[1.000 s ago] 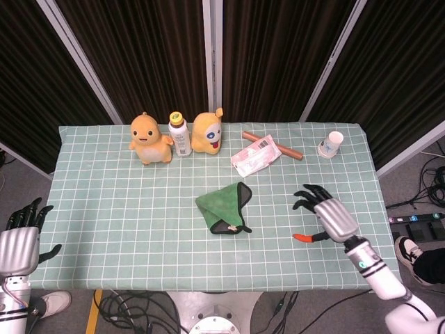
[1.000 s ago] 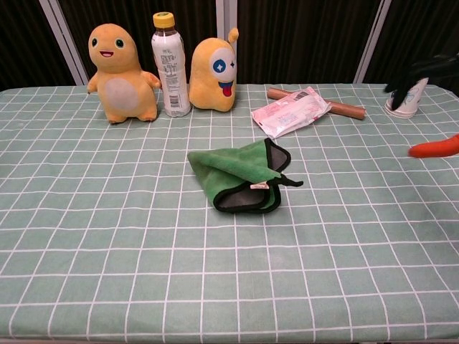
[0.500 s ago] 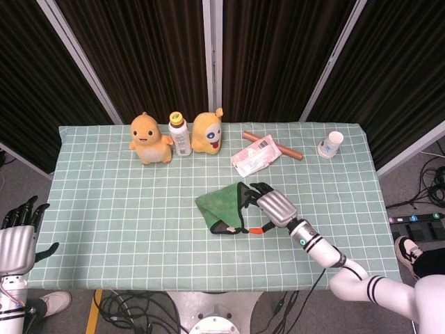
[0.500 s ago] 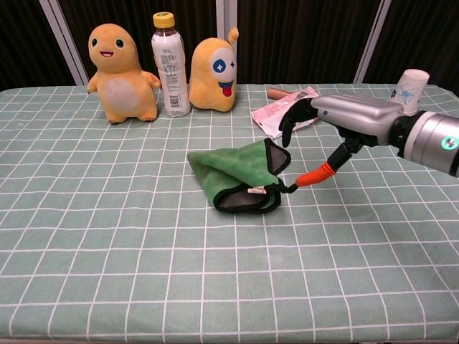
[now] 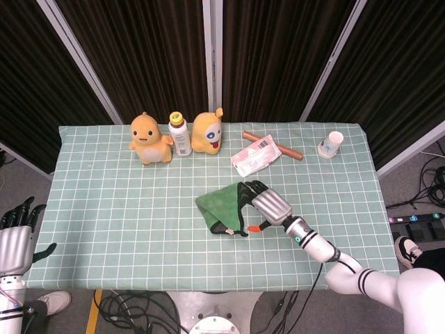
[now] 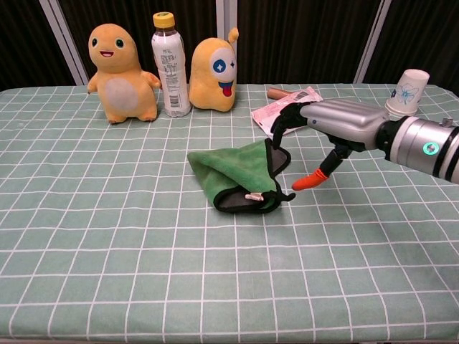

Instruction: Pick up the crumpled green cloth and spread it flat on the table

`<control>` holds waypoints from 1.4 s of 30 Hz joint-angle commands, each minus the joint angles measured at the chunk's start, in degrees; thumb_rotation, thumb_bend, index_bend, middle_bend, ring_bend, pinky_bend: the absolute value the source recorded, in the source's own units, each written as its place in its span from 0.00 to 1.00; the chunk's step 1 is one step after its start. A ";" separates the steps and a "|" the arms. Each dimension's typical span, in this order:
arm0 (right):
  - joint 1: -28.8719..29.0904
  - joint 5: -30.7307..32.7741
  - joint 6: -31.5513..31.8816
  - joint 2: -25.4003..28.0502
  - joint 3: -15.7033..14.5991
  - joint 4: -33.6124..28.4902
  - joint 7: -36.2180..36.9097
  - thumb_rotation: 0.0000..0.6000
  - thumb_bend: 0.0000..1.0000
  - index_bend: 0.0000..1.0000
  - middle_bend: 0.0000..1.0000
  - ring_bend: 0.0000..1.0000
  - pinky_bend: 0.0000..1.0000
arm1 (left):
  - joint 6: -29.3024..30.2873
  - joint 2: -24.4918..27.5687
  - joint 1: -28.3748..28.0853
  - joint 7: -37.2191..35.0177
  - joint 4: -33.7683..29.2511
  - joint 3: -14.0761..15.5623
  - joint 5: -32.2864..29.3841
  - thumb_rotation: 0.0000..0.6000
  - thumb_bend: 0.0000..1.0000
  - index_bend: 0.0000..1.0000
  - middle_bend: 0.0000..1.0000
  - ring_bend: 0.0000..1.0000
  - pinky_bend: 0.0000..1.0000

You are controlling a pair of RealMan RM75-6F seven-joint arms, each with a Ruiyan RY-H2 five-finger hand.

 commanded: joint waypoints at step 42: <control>5.54 -1.59 6.38 -15.26 -1.30 13.24 5.18 1.00 0.40 0.52 0.20 0.02 0.08 | -0.32 0.07 0.04 -0.43 0.41 -0.27 -0.89 1.00 0.15 0.25 0.18 0.15 0.19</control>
